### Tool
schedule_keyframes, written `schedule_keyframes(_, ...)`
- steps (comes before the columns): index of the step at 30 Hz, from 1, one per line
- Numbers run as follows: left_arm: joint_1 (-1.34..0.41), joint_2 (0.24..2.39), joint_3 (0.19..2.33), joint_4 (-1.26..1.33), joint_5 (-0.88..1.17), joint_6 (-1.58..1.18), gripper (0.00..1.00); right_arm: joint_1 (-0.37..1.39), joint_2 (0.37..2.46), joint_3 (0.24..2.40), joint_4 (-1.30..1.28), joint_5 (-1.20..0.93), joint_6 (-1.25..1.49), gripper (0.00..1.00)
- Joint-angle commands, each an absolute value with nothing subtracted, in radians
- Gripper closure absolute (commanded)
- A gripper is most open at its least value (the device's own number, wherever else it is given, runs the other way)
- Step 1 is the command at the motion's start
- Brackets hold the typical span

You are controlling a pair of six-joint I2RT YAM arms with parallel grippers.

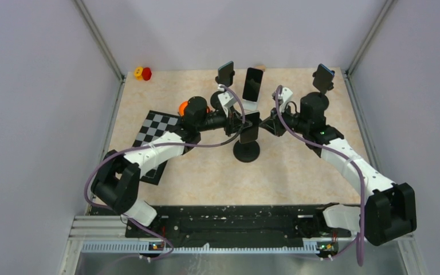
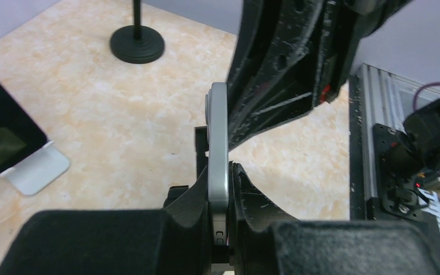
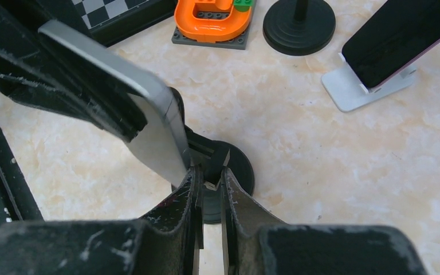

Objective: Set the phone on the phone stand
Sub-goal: Install the phone on the phone stand.

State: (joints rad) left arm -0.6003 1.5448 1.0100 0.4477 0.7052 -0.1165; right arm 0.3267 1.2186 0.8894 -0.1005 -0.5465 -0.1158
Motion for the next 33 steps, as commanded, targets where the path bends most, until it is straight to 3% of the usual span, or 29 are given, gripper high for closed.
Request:
schedule_keyframes(1,-0.539,1.455,0.977,0.474,0.510,-0.115,1.00,0.267,1.191,0.851,-0.183,-0.323,-0.141,1.00)
schedule_keyframes(12,-0.594,1.454,1.010,0.344,0.361,-0.044,1.00,0.266,1.188,0.856,-0.189,-0.328,-0.132,1.00)
schedule_keyframes(24,-0.639,1.465,1.028,0.286,0.352,-0.027,1.00,0.266,1.168,0.844,-0.147,-0.466,-0.136,1.00)
schedule_keyframes(33,-0.670,1.444,1.026,0.242,0.364,0.112,1.00,0.266,1.265,0.946,-0.183,-0.724,-0.259,0.57)
